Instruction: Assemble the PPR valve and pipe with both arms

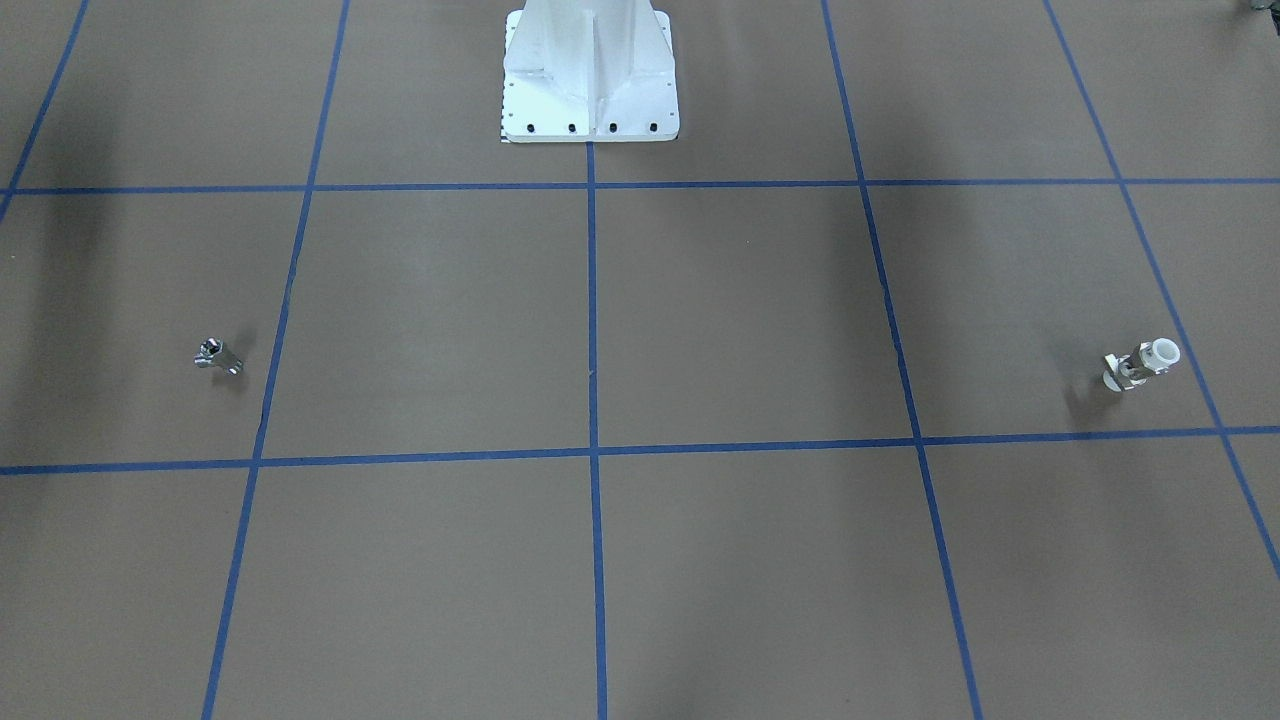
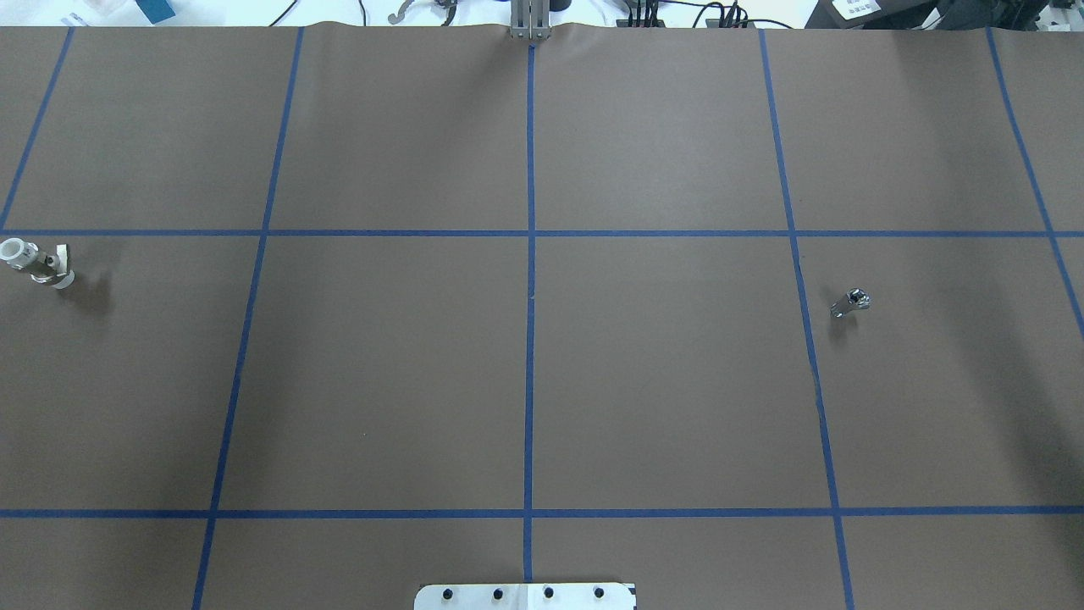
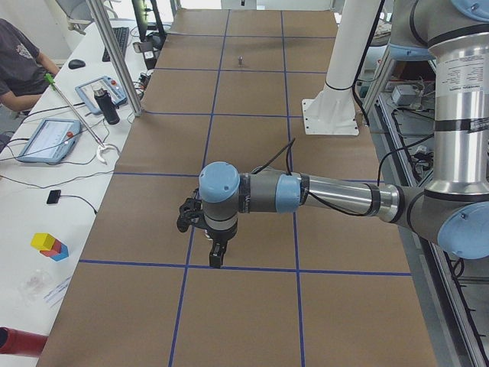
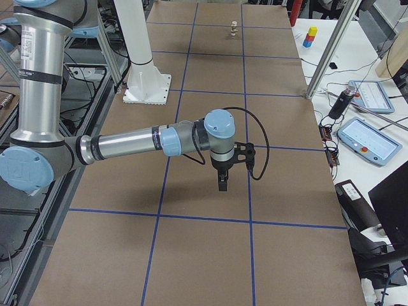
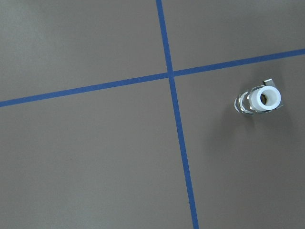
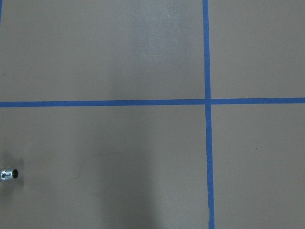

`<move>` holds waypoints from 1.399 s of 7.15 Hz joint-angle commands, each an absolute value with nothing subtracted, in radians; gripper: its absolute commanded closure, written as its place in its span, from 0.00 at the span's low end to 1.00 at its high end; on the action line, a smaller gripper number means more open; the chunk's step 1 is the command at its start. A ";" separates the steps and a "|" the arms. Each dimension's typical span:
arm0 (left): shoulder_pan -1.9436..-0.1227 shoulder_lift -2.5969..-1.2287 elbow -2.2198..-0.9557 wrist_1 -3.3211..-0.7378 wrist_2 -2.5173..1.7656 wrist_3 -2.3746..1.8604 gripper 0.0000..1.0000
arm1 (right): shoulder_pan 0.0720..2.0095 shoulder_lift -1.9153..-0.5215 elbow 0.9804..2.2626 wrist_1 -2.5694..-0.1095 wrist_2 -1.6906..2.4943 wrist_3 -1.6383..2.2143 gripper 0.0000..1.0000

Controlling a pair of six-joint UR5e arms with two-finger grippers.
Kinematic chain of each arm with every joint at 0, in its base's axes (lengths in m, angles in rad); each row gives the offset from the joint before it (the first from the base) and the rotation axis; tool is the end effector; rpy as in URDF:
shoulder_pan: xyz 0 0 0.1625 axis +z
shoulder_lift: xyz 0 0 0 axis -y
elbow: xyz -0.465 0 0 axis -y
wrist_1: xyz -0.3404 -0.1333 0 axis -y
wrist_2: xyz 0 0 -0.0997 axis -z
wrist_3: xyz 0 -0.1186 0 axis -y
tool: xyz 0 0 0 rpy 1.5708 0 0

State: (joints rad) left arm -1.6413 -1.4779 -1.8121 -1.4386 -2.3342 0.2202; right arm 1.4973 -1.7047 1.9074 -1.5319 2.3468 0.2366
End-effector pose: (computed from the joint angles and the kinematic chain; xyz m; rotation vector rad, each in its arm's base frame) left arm -0.0790 -0.3900 0.6592 0.1259 0.7538 0.1485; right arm 0.0216 -0.3910 0.6131 0.1073 -0.7981 0.0605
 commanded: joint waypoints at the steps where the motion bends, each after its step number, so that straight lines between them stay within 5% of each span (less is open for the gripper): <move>1: -1.641 -1.470 -1.810 -1.445 -2.335 0.230 0.00 | 1.497 -1.700 1.910 -1.531 2.345 0.236 0.00; 10: -1.640 -1.437 -1.833 -1.482 -2.391 0.216 0.00 | 1.483 -1.706 1.901 -1.520 2.381 0.236 0.00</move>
